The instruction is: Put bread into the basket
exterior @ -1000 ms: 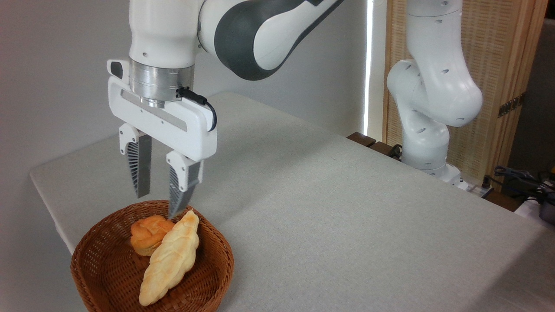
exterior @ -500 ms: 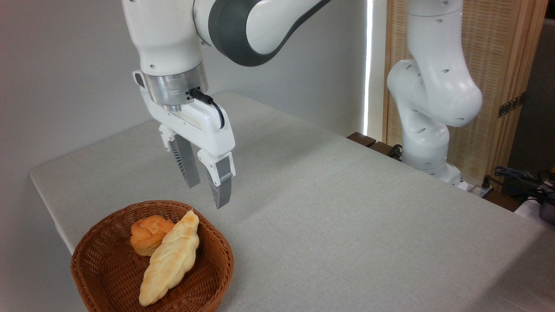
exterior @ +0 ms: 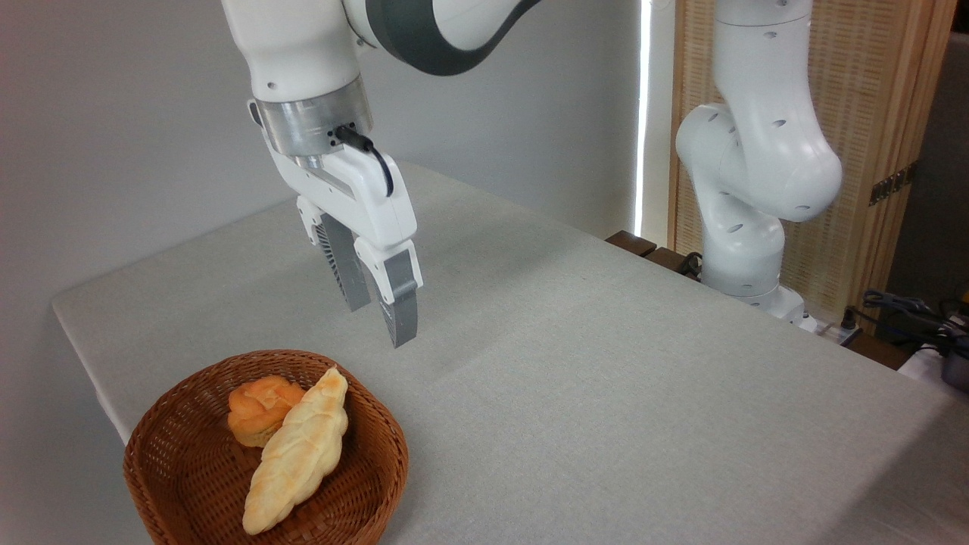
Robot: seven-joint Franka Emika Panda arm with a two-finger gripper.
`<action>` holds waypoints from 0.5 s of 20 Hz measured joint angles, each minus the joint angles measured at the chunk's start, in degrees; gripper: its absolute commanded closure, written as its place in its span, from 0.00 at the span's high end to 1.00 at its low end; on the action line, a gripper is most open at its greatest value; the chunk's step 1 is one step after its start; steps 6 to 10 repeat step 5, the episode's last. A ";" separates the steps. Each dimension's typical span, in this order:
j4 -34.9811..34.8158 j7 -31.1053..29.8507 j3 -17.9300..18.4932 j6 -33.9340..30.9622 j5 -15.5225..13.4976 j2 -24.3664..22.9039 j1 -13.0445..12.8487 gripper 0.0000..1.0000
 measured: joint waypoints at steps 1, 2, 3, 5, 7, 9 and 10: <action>0.32 -0.45 0.05 0.13 0.02 0.00 0.01 1.00; 0.52 -0.74 0.13 0.51 0.04 0.00 0.03 1.00; 0.60 -0.81 0.27 1.35 0.04 0.00 0.07 1.00; 0.60 -0.81 0.60 3.18 0.04 0.02 0.19 1.00; 0.60 -0.81 0.60 3.18 0.04 0.02 0.19 1.00; 0.60 -0.81 0.60 3.18 0.04 0.02 0.19 1.00; 0.60 -0.81 0.60 3.18 0.04 0.02 0.19 1.00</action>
